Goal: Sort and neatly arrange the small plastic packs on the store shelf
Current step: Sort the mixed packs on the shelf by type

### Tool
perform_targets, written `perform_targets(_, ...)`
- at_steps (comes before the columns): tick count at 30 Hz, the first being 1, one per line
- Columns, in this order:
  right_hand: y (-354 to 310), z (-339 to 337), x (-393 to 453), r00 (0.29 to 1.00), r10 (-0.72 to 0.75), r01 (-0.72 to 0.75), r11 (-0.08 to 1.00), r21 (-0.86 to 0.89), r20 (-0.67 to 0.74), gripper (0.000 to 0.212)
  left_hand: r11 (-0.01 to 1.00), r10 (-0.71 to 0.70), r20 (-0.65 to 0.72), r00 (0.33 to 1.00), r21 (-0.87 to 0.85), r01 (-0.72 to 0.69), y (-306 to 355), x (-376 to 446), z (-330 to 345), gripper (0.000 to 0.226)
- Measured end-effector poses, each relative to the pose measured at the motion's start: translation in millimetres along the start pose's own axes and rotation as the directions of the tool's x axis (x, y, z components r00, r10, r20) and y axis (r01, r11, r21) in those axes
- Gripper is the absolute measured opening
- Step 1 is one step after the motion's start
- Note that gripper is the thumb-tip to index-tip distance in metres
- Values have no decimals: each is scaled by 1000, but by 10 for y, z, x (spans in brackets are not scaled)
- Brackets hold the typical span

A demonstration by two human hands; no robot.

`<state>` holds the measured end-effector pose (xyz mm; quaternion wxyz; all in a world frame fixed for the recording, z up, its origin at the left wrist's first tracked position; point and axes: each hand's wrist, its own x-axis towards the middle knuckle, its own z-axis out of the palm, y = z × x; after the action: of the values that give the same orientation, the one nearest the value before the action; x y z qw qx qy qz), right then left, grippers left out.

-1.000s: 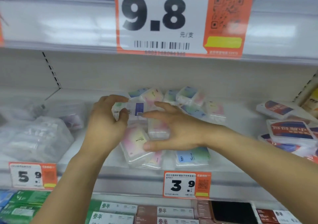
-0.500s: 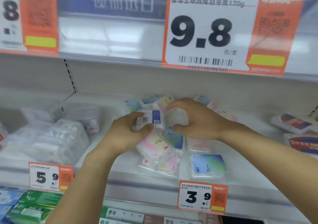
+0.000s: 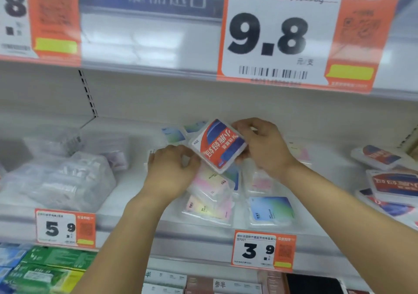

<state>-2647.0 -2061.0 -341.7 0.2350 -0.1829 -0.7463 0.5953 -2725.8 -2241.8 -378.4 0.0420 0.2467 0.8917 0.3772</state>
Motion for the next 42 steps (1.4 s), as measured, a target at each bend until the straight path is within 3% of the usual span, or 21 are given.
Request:
perform_targets(4, 12, -61, -129, 987, 123, -113, 989, 100, -100, 24, 1000, -2, -27, 1000, 25, 3, 114, -19, 120, 27)
perform_targets(8, -35, -255, -257, 961, 134, -122, 990, 66, -243, 33, 960, 44, -279, 959, -254, -118, 415, -154, 194, 27)
perform_targets(10, -64, -418, -350, 943, 143, -125, 989, 79, -300, 37, 820, -46, -236, 971, -564, -98, 664, -269, 190, 25)
perform_targets(12, -102, -581, -517, 940, 186, -147, 977, 152, -288, 43, 689, -66, -76, 995, -725, -10, 881, -350, 240, 24)
perform_targets(16, -93, -944, -952, 964, 192, -138, 953, 270, -184, 24, 779, 57, -72, 996, -621, -90, 1201, -459, 586, 23)
perform_targets(20, -51, -1531, -1207, 944, 172, -103, 964, 244, -281, 40, 760, 255, -4, 967, -618, -203, 1545, -557, 1021, 23)
perform_targets(21, -31, -1739, -1223, 916, 162, -75, 968, 238, -368, 38, 796, 346, 0, 938, -530, -293, 1602, -574, 1134, 25)
perform_targets(23, 7, -2117, -1237, 812, 110, -30, 989, 148, -574, 38, 855, 492, -10, 871, -183, -485, 1634, -586, 1348, 38)
perform_targets(25, 101, -2451, -1200, 684, -40, -56, 993, -107, -728, 46, 861, 497, -33, 867, 140, -489, 1609, -566, 1473, 50)
perform_targets(27, 198, -2699, -1137, 618, -179, -136, 935, -328, -766, 51, 872, 410, 5, 912, 291, -393, 1544, -525, 1502, 59)
perform_targets(29, 307, -2856, -1056, 625, -224, -246, 852, -461, -747, 56, 826, 314, 144, 938, 445, -345, 1443, -493, 1525, 67)
perform_targets(31, 430, -2943, -996, 677, -174, -360, 769, -528, -715, 65, 752, 319, 215, 923, 536, -384, 1355, -480, 1537, 65)
perform_targets(33, 530, -2946, -1005, 693, -128, -430, 716, -550, -709, 65, 756, 356, 212, 910, 507, -414, 1327, -476, 1492, 56)
perform_targets(36, 513, -2872, -1017, 663, -219, -418, 684, -597, -715, 53, 843, 442, 103, 891, 293, -451, 1314, -416, 1356, 51)
perform_targets(39, 356, -2633, -970, 667, -383, -229, 711, -665, -639, 31, 897, 440, 6, 898, 54, -440, 1247, -346, 1186, 36)
perform_targets(42, 161, -2186, -876, 735, -414, -46, 760, -648, -537, 16, 913, 403, -36, 915, 94, -398, 1084, -266, 973, 40)
